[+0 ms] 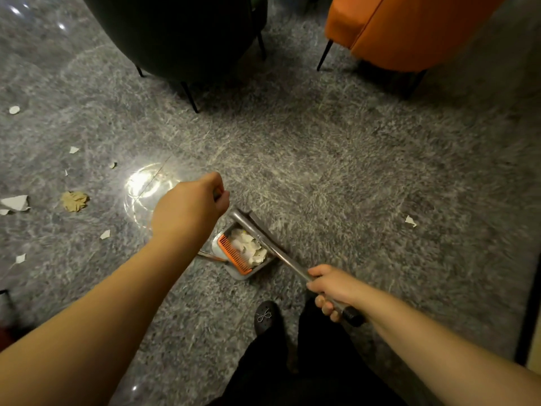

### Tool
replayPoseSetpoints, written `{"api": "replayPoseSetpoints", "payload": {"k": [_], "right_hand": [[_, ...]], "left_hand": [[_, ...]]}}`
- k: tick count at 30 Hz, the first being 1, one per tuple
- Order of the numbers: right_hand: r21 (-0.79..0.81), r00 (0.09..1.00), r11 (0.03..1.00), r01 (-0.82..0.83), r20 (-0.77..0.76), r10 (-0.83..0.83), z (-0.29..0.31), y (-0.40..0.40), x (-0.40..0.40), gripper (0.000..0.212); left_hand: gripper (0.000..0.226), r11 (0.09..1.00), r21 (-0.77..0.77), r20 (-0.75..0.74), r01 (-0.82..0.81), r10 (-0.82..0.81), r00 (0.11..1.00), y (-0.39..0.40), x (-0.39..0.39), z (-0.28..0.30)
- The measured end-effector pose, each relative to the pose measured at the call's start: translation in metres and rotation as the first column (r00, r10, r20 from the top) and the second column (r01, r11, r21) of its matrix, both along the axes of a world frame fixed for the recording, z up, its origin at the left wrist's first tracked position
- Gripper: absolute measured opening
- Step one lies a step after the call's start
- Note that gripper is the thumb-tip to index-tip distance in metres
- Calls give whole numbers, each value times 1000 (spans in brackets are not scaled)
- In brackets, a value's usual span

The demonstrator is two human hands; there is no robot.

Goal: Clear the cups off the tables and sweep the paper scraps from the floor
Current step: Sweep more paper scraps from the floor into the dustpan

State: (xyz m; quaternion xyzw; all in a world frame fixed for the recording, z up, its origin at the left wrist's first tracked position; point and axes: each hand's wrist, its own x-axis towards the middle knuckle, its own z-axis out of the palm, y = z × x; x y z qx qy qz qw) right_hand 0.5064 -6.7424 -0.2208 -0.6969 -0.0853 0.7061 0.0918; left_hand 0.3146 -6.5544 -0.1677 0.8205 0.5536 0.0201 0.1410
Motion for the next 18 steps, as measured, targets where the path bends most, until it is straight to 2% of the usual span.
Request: {"api": "replayPoseSetpoints", "payload": {"k": [6,11,18], "right_hand": [[16,998,998,68,4,-68,18,-14,-3,43],[67,984,984,163,60,-167,20,-25,2,45],[122,924,927,356,103,-368,20,-43,47,48]], "left_hand": [[19,1000,-29,35,6,-5,999,-4,-9,3],[16,997,-69,133,32,-23,991,1,-1,15],[13,971,-49,144,235,-226,963,-14,48,35]]}}
